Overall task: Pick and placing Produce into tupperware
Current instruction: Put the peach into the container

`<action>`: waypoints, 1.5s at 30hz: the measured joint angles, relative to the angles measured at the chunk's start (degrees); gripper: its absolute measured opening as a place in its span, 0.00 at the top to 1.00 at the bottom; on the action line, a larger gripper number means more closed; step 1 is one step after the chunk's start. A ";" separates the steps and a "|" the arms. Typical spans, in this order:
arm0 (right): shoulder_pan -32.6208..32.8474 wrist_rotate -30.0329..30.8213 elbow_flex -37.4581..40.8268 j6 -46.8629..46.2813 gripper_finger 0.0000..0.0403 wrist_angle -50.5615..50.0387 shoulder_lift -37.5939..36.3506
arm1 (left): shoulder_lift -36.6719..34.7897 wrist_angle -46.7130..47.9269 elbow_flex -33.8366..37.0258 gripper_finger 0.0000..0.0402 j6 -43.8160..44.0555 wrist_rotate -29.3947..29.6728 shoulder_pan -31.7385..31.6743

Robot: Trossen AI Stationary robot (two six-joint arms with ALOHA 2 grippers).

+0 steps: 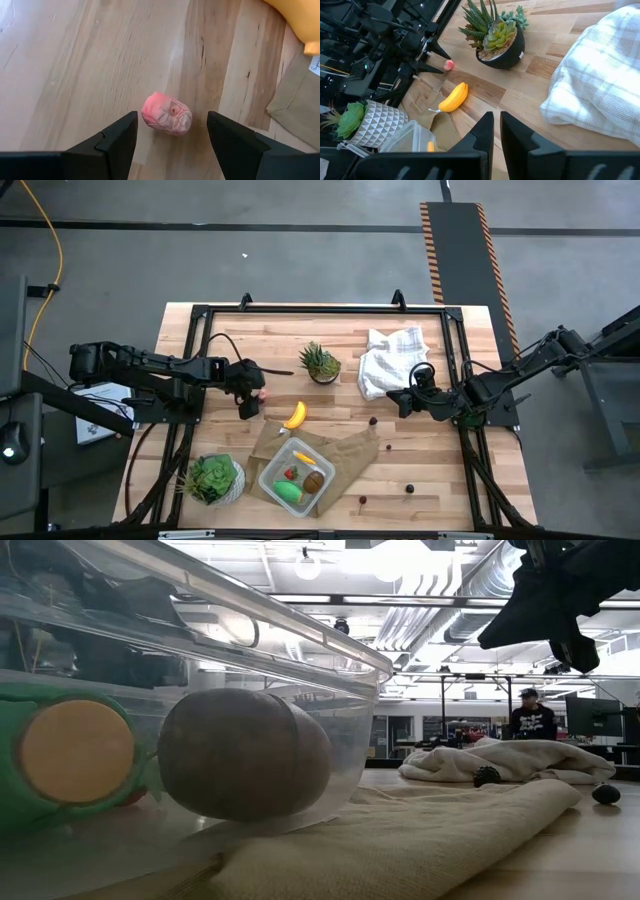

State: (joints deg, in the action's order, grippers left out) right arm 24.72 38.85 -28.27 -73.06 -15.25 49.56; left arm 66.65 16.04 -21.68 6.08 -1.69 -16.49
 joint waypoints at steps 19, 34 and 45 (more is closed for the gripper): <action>0.00 0.17 0.00 -0.20 0.95 -0.01 0.00 | 0.00 -1.65 -0.01 0.47 -7.99 0.01 0.00; -0.01 0.20 0.00 -0.09 0.95 0.00 0.00 | 0.09 -0.29 0.01 0.55 -8.67 -0.35 0.02; -0.01 0.20 0.00 -0.44 0.95 0.02 -0.01 | 6.08 -0.90 -1.03 0.53 -6.71 -1.28 0.00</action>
State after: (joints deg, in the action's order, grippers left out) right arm 24.72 39.05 -28.27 -73.49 -15.22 49.55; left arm 72.73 15.14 -22.71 -0.63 -2.97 -16.49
